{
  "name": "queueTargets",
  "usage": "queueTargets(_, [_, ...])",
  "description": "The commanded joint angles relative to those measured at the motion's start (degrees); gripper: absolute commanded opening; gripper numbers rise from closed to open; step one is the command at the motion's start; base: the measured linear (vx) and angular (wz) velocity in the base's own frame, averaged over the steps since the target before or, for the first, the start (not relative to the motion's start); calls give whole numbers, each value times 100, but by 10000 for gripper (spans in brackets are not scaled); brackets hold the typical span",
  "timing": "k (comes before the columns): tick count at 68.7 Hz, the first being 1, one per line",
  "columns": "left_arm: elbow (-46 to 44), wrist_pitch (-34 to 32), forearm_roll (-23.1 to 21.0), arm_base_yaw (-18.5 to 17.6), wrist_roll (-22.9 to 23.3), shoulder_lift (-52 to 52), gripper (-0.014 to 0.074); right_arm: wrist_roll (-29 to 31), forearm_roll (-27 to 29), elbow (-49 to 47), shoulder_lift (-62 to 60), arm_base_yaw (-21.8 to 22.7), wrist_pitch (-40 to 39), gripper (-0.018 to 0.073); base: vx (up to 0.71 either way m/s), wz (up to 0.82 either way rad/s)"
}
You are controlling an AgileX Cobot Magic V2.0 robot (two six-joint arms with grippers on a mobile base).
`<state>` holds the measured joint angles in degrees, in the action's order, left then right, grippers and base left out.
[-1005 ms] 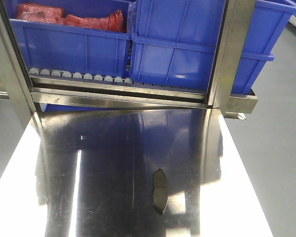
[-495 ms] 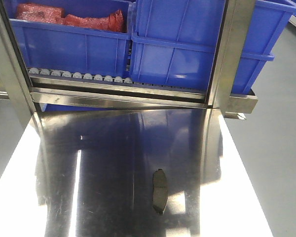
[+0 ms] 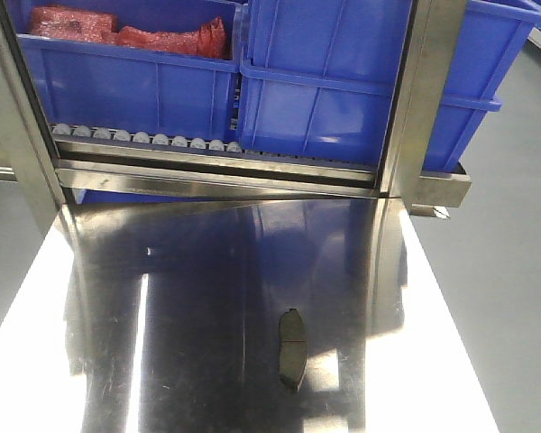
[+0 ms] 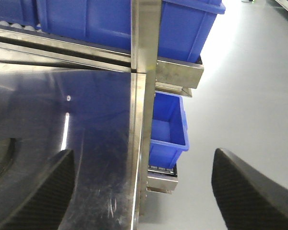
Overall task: Move and align brake pads A on conveyor
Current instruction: 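Hold the pad raised in the left gripper while the right arm moves in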
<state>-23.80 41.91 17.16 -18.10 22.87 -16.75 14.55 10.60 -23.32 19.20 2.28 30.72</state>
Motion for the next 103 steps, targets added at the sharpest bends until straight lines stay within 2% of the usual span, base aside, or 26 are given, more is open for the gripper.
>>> queueTargets(1, [-163,-495,71,-1,4,-54,-6,20,6,-163,35,-31,-401,568,0,0])
queueTargets(73, [-163,-490,71,-1,4,-54,-6,14,23,-163,35,-31,-571,568,0,0])
queueTargets(78, [-163,-490,71,-1,4,-54,-6,-137,38,-163,35,-31,-571,568,0,0])
queueTargets(92, [-163,-490,71,-1,4,-54,-6,-1032,57,-163,58,-26,-482,568,0,0])
queueTargets(103, [-163,-490,71,-1,4,-54,-6,-1071,44,-169,470,-26,-418,568,0,0])
